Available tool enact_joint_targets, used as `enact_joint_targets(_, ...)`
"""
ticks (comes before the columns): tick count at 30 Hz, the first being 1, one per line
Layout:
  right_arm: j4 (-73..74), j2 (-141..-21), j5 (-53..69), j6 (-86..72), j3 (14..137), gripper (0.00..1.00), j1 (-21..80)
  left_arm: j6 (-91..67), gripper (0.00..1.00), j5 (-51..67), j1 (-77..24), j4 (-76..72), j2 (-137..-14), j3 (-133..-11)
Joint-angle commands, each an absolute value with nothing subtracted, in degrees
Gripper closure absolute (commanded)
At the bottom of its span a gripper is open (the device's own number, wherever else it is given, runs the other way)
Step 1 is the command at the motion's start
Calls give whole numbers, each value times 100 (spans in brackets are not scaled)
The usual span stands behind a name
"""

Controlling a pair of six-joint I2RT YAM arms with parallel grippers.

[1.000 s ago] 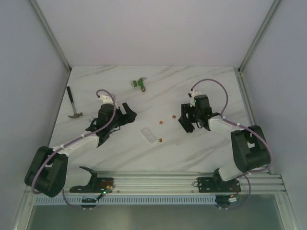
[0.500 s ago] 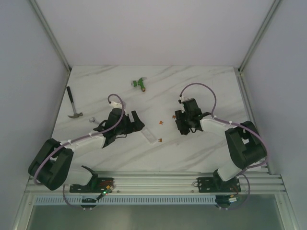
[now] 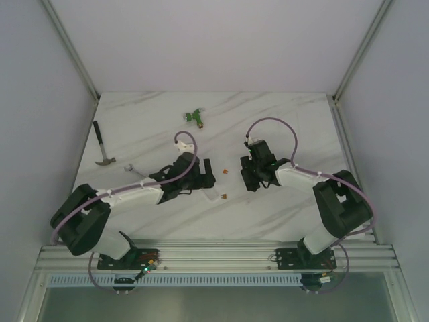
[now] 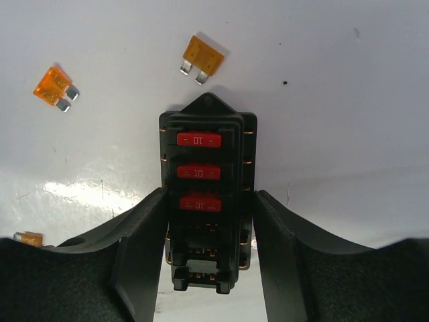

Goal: Snap on the fuse box
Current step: Pick up the fuse box base from the center of the board, then place the fuse box base at the center of the board.

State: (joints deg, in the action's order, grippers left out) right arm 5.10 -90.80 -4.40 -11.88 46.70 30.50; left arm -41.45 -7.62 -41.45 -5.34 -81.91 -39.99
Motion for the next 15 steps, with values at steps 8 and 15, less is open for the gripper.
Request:
enact_joint_targets(8,486,-8987,-643,-1333,4615,52,3089,-4118,0,-2512,-5016,936,-9095,-4694)
enact_joint_targets(15,471,-8925,-608,-1328,4588,53,3093,-4332,0,-3015,-5002,1440,-9299,-4661)
